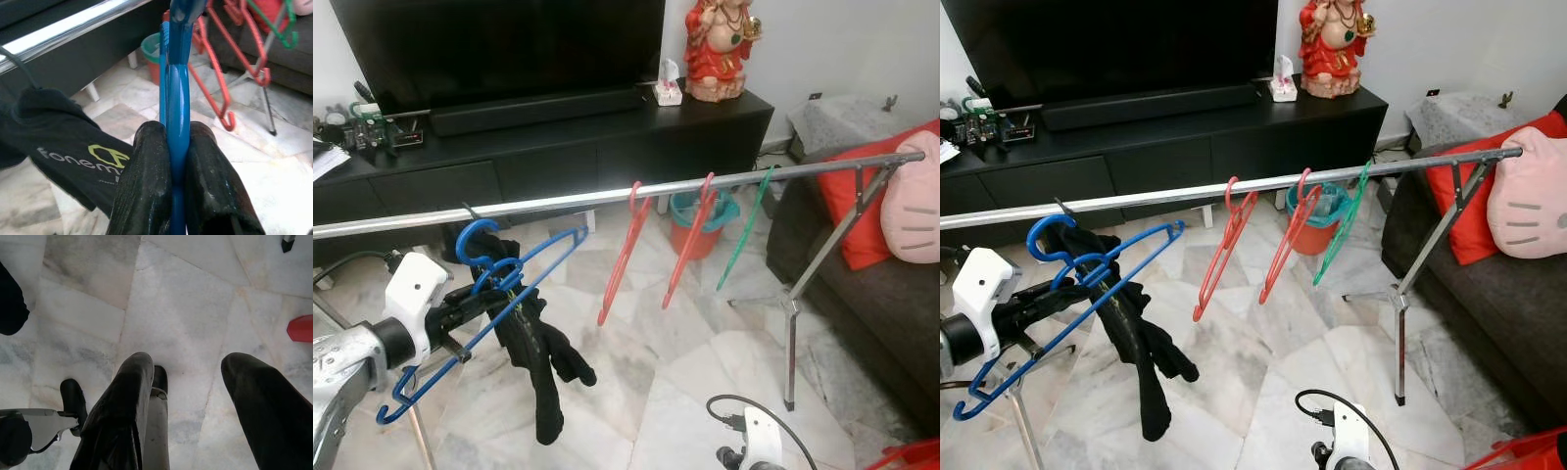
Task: Hang hanger
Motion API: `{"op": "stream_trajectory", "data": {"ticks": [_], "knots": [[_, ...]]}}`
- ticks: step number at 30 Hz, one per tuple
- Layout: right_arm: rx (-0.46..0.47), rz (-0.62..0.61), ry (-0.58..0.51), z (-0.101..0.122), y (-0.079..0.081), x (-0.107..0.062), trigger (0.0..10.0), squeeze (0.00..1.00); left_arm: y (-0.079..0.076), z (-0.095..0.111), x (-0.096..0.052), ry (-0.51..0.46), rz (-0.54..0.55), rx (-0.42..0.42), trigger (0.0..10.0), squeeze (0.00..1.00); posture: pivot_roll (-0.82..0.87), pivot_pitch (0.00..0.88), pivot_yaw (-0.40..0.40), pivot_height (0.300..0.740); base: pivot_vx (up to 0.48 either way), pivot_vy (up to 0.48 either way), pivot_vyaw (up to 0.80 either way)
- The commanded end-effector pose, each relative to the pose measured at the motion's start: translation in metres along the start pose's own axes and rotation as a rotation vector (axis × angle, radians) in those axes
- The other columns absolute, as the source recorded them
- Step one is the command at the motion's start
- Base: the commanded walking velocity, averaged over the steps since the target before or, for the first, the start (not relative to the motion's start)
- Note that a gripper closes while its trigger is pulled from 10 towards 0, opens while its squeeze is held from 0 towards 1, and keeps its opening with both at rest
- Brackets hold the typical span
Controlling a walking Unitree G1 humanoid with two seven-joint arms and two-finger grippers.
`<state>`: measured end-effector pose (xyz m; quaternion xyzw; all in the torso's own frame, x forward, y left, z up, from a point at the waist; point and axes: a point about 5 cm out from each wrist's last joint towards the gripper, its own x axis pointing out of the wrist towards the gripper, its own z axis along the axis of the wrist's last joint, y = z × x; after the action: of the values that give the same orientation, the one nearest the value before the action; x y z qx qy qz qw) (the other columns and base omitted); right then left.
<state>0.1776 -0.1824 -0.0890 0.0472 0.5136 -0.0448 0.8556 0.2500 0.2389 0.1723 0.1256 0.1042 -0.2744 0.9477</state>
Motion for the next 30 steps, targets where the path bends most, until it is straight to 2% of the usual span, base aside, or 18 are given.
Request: {"op": "stream_trajectory", "data": {"ticks": [1, 4, 6, 7, 8, 10, 12, 13, 16, 20, 21, 22, 23, 27, 28, 30], "knots": [[0.004, -0.005, -0.001, 0.000, -0.001, 0.000, 10.0, 0.00, -0.004, 0.011, 0.005, -0.022, -0.013, 0.011, 10.0, 0.00, 0.06, 0.000, -0.037, 0.740, 0.000, 0.000, 0.00], [0.007, -0.008, -0.001, 0.000, -0.001, 0.000, 10.0, 0.00, -0.010, 0.014, 0.011, -0.014, -0.039, 0.021, 10.0, 0.00, 0.06, 0.000, -0.034, 0.740, 0.000, 0.000, 0.00], [0.010, -0.010, 0.001, -0.001, 0.000, 0.000, 10.0, 0.00, -0.019, 0.010, 0.029, 0.032, -0.023, 0.008, 10.0, 0.00, 0.06, 0.000, -0.032, 0.740, 0.000, 0.000, 0.00], [0.010, -0.010, 0.001, -0.001, 0.000, 0.000, 10.0, 0.00, -0.019, 0.010, 0.029, 0.032, -0.023, 0.008, 10.0, 0.00, 0.06, 0.000, -0.032, 0.740, 0.000, 0.000, 0.00], [0.012, -0.011, 0.002, -0.001, 0.000, 0.000, 10.0, 0.00, -0.029, 0.006, 0.044, 0.059, -0.022, -0.004, 10.0, 0.00, 0.06, 0.000, -0.029, 0.740, 0.000, 0.000, 0.00], [0.012, -0.011, 0.002, -0.001, 0.001, 0.000, 10.0, 0.00, -0.032, 0.005, 0.047, 0.064, -0.024, -0.006, 10.0, 0.00, 0.06, 0.000, -0.029, 0.740, 0.000, 0.000, 0.00], [0.011, -0.009, 0.002, -0.001, 0.001, 0.000, 10.0, 0.00, -0.045, -0.001, 0.067, 0.125, -0.001, -0.033, 10.0, 0.00, 0.05, 0.000, -0.026, 0.740, 0.000, 0.000, 0.00], [0.011, -0.009, 0.002, -0.001, 0.001, 0.000, 10.0, 0.00, -0.045, -0.001, 0.067, 0.125, -0.001, -0.033, 10.0, 0.00, 0.05, 0.000, -0.026, 0.740, 0.000, 0.000, 0.00], [0.014, -0.010, 0.002, -0.001, 0.002, 0.000, 10.0, 0.00, -0.050, -0.004, 0.083, 0.173, 0.062, -0.022, 10.0, 0.00, 0.05, 0.000, -0.025, 0.740, 0.000, 0.000, 0.00], [0.015, -0.010, 0.001, -0.001, 0.002, 0.000, 10.0, 0.00, -0.055, 0.006, 0.107, 0.140, 0.135, -0.009, 10.0, 0.00, 0.05, 0.000, -0.023, 0.740, 0.000, 0.000, 0.00], [0.013, -0.009, 0.001, 0.000, 0.003, 0.000, 10.0, 0.00, -0.057, 0.011, 0.115, 0.118, 0.151, -0.030, 10.0, 0.00, 0.05, 0.000, -0.018, 0.740, 0.000, 0.000, 0.00], [0.013, -0.009, 0.001, 0.000, 0.003, 0.000, 10.0, 0.00, -0.057, 0.011, 0.115, 0.118, 0.151, -0.030, 10.0, 0.00, 0.05, 0.000, -0.018, 0.740, 0.000, 0.000, 0.00], [0.013, -0.009, 0.001, 0.000, 0.003, 0.000, 10.0, 0.00, -0.059, 0.015, 0.122, 0.102, 0.160, -0.032, 10.0, 0.00, 0.05, 0.000, -0.016, 0.740, 0.000, 0.000, 0.00], [0.015, -0.010, -0.001, 0.000, 0.004, 0.000, 10.0, 0.00, -0.065, 0.021, 0.144, 0.088, 0.197, -0.072, 10.0, 0.00, 0.04, 0.000, -0.012, 0.740, 0.000, 0.000, 0.00], [0.022, -0.011, -0.004, 0.000, 0.004, 0.000, 10.0, 0.00, -0.064, 0.024, 0.154, 0.070, 0.226, -0.112, 10.0, 0.00, 0.04, 0.000, -0.006, 0.740, 0.000, 0.000, 0.00], [0.023, -0.012, -0.006, 0.000, 0.005, 0.000, 10.0, 0.00, -0.064, 0.026, 0.158, 0.054, 0.238, -0.144, 10.0, 0.00, 0.04, 0.000, -0.004, 0.740, 0.000, 0.000, 0.00]]}}
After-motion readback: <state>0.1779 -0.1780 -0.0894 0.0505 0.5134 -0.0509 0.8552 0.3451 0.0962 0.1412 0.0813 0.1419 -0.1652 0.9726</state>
